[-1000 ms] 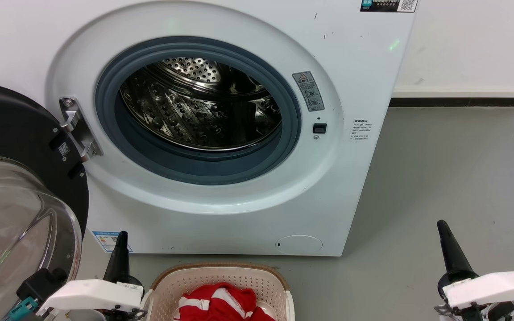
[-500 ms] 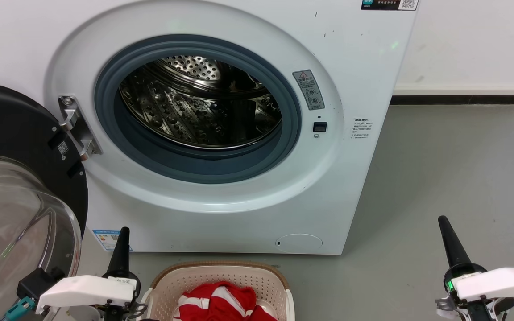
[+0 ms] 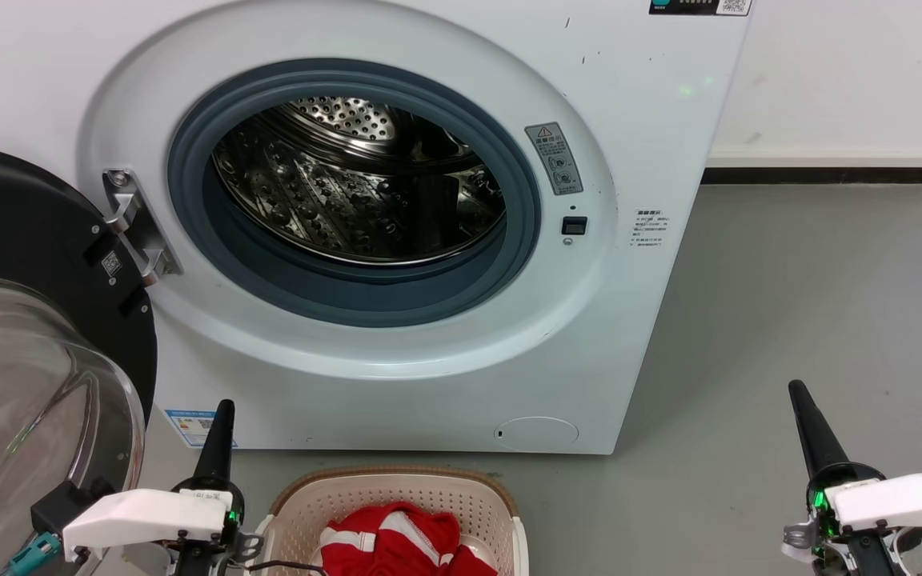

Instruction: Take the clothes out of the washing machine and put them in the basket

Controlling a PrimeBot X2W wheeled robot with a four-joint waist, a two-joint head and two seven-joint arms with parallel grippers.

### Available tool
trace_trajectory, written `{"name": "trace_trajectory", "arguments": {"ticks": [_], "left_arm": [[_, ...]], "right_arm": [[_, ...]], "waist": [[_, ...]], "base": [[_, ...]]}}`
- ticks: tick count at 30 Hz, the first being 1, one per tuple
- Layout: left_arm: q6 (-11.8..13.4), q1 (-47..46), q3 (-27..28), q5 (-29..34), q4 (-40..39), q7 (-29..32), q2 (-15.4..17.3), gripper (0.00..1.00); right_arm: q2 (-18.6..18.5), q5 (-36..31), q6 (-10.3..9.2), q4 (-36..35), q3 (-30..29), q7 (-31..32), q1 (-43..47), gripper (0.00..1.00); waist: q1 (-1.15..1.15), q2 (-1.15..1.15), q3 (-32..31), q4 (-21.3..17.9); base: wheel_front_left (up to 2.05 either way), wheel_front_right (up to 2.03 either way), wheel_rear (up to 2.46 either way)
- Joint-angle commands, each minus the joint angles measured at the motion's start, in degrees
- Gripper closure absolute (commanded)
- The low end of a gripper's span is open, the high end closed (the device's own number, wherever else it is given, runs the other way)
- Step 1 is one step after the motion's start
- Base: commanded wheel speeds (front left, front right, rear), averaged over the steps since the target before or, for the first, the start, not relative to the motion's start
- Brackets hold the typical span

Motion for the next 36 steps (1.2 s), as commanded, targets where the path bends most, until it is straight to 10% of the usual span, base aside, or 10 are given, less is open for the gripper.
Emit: {"name": "trace_trajectory", "arguments": {"ticks": [1, 36], "left_arm": [[-0.4, -1.2, 0.1, -1.0, -0.2, 0.2, 0.0, 1.00], [-1.3, -2.5, 1.1, -17.5, 0.8, 4.3, -0.3, 1.00]], "right_arm": [[-0.3, 1.1, 0.01, -0.1, -0.2, 0.3, -1.4, 1.00], [-0.1, 17.6, 0.00, 2.5, -1.3, 2.9, -3.7, 1.00]], "waist": [[0.00, 0.00, 0.0, 0.0], [0.00, 0.00, 0.9, 0.0]], "base": [[0.00, 0.00, 0.00], [0.00, 0.00, 0.00]]}}
